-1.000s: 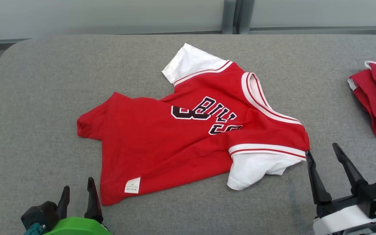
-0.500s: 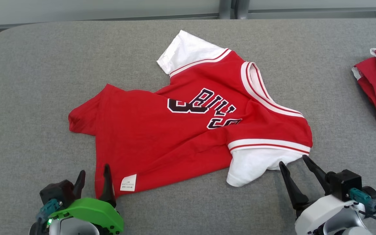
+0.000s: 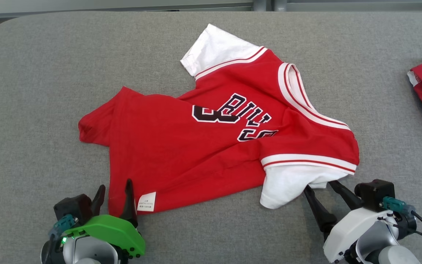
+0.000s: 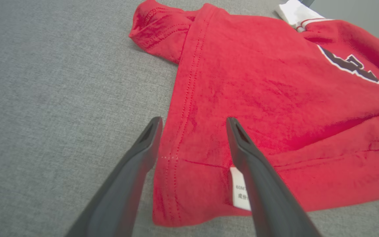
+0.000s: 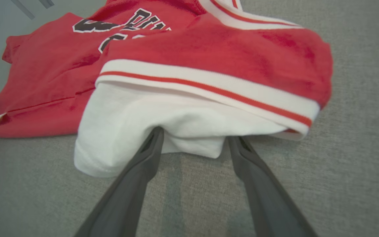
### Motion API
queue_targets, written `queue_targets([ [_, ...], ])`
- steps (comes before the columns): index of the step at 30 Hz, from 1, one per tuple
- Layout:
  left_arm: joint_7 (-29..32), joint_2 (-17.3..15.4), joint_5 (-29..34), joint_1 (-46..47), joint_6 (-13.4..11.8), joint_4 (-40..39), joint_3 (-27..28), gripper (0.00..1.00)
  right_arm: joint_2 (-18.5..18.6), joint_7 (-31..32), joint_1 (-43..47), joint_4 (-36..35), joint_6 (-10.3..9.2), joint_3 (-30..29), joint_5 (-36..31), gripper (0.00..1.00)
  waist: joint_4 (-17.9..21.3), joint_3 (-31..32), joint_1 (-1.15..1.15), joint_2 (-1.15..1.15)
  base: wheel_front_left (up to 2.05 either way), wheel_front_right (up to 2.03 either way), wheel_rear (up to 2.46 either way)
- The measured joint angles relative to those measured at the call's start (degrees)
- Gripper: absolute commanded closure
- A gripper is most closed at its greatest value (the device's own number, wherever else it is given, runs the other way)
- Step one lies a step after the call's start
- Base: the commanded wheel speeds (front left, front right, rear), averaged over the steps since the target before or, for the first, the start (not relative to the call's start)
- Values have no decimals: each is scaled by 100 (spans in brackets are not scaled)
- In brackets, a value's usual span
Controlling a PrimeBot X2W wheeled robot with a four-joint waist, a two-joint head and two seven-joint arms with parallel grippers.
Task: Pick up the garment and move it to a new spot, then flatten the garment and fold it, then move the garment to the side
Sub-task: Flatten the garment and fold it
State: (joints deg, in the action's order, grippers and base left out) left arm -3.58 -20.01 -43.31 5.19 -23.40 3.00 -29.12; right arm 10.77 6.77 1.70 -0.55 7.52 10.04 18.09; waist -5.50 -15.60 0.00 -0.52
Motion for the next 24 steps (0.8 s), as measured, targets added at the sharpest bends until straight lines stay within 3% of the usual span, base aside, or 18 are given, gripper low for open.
queue_targets([
  [8, 302, 23, -79, 86, 104, -23, -175, 0, 107, 694, -181, 14, -1, 27, 194, 0, -42, -53, 0, 0, 0, 0, 0],
  [10, 346, 3, -81, 82, 101, -80, -199, 0, 116, 832, -204, -19, -1, 30, 204, 58, -57, -46, 0, 0, 0, 0, 0],
  [11, 355, -10, -85, 76, 92, -109, -207, 0, 115, 899, -204, -42, -1, 26, 232, 99, -65, -42, 0, 0, 0, 0, 0],
  [24, 681, -198, -156, -138, -123, -186, -230, 0, 505, 1791, -101, -749, -2, 77, 604, 100, -16, 46, 0, 0, 0, 0, 0],
])
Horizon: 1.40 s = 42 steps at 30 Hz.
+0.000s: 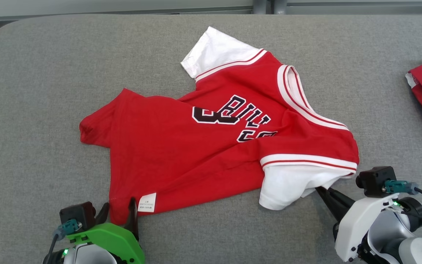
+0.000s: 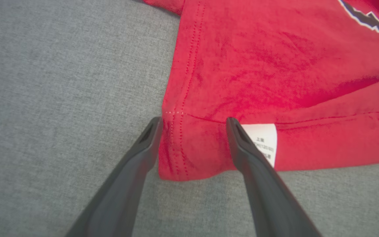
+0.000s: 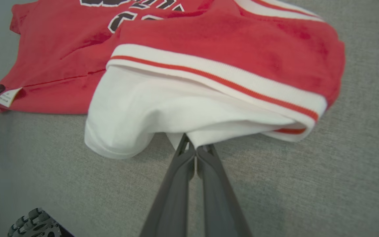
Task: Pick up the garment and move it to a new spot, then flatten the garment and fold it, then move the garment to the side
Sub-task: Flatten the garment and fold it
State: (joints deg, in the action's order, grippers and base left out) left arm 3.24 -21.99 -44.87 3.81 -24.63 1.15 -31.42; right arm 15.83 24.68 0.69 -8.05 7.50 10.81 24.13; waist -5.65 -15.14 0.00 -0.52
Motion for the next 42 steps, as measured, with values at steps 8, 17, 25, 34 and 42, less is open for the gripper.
queue_targets([
  [8, 46, -12, -96, -49, 18, 293, -21, 0, 111, 220, 189, -325, 0, -68, 76, 100, 91, 93, 0, 0, 0, 0, 0],
  [17, -142, 66, -120, -71, 172, 557, -52, 83, 81, 241, 380, -389, 0, -56, 76, 100, 145, 207, 0, 0, 0, 0, 0],
  [25, -331, 97, -96, -43, 243, 608, -31, 100, 57, 238, 449, -393, 0, -56, 78, 100, 184, 283, 0, 0, 0, 0, 0],
  [34, -424, -60, -258, -21, 298, -466, 305, 100, 40, 256, 268, -798, 0, -593, 447, 100, 191, 477, 0, 0, 0, 0, 0],
  [42, -178, -555, -358, 48, 191, -1962, 731, 100, 42, 695, -263, -1329, -1, -1216, 1241, 100, 234, 689, 0, 0, 0, 0, 0],
])
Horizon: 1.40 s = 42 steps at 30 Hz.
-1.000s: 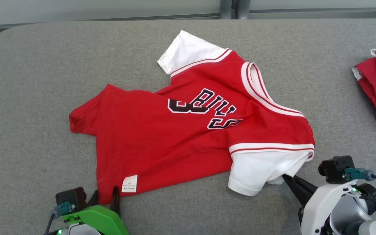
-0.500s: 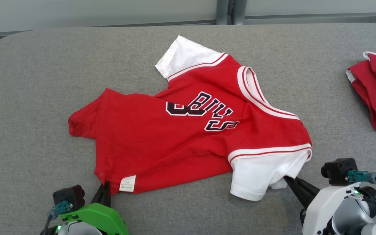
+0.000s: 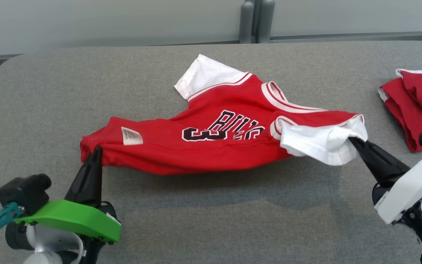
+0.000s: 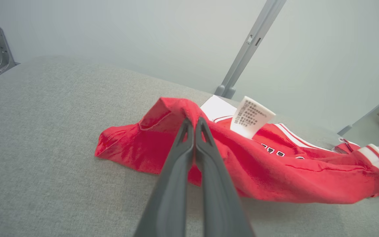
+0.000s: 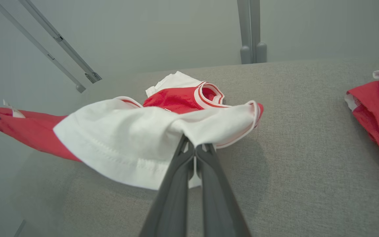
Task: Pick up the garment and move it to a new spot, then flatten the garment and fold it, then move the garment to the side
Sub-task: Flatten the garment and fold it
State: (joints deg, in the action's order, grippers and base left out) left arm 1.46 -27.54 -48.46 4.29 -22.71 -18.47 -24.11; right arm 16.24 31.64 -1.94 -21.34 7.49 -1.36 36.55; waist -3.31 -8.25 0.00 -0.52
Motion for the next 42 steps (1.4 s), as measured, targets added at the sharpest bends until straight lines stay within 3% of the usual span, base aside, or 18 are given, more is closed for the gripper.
queue_targets([
  [7, 281, -457, -149, 188, -74, -1033, 459, 100, -133, 363, -546, -474, -1, -502, 725, 100, 128, 139, 0, 0, 0, 0, 0],
  [12, 735, -1006, -304, 681, -169, -1863, 1085, 100, -235, 777, -1384, -922, -1, -989, 1245, 100, 318, 218, 0, 0, 0, 0, 0],
  [25, 1688, -1599, -722, 2244, -247, -2331, 1597, 100, -568, 2181, -3364, -1155, -1, -1718, 1797, 100, 602, -48, 0, 0, 0, 0, 0],
  [30, 1868, -1455, -758, 3281, 31, -1336, 1182, 100, -833, 2541, -4244, -548, -2, -1703, 1287, 100, 619, -483, 0, 0, 0, 0, 0],
  [32, 1857, -1261, -634, 3866, 168, -673, 964, 100, -950, 2535, -4743, -157, -1, -1625, 955, 100, 611, -696, 0, 0, 0, 0, 0],
  [34, 1784, -889, -404, 4853, 424, 485, 584, 100, -1128, 2273, -5609, 631, -1, -1523, 353, 100, 587, -1033, 0, 0, 0, 0, 0],
  [38, 1416, -327, -22, 6117, 836, 2136, 193, 100, -1292, 1341, -6885, 1989, -1, -1411, -466, 100, 548, -1493, 1, 0, 0, 0, 0],
  [42, 617, 182, 346, 7063, 1351, 3513, -41, 100, -1334, -67, -7944, 3365, -1, -1380, -903, 100, 511, -1891, 1, 0, 0, 0, 0],
])
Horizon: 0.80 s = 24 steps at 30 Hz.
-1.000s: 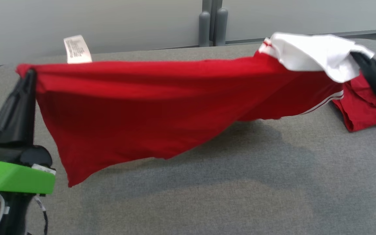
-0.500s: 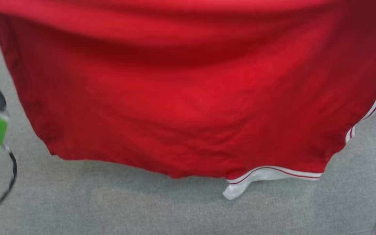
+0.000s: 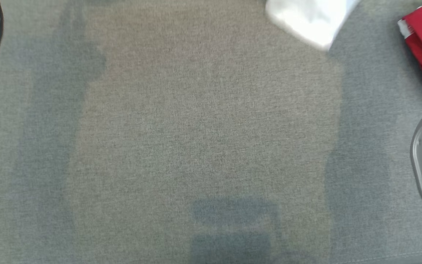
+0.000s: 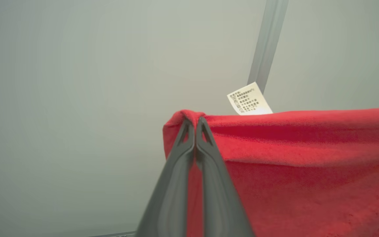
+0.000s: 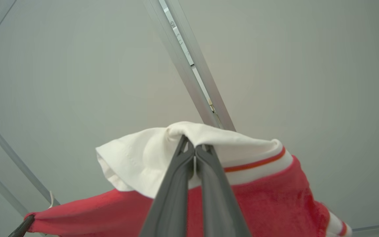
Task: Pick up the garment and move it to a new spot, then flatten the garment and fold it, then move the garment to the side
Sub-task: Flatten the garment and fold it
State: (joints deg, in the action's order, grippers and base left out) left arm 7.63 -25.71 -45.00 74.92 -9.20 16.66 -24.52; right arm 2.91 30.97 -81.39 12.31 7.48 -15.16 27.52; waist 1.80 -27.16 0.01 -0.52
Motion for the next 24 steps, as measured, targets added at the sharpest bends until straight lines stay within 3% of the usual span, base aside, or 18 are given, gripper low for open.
queue_targets([
  [4, -890, 223, 364, 529, 443, 1059, -154, 100, -4, -1069, -596, 1159, -1, 326, 89, 100, -16, -302, 0, 0, 0, 0, 0],
  [9, -1759, 353, 391, 491, 860, 1856, -146, 100, -11, -1605, -346, 1406, 0, 1031, 539, 100, 22, -622, 0, 0, 0, 0, 0],
  [15, -2136, 125, 360, -704, 1166, 2000, -148, 100, 37, -1306, 1584, 168, 0, 1508, 1658, 100, 168, -693, 0, 0, 0, 0, 0],
  [17, -2195, 51, 215, -1688, 1233, 1822, -105, 100, 233, -1080, 3028, -530, -2, 1454, 2056, 100, 222, -584, 0, 0, 0, 0, 0],
  [24, -2258, 40, 75, -3648, 1111, 1018, 169, 100, 554, -442, 5572, -1591, 0, 1025, 2439, 100, 260, -85, -1, 0, 0, 0, 0],
])
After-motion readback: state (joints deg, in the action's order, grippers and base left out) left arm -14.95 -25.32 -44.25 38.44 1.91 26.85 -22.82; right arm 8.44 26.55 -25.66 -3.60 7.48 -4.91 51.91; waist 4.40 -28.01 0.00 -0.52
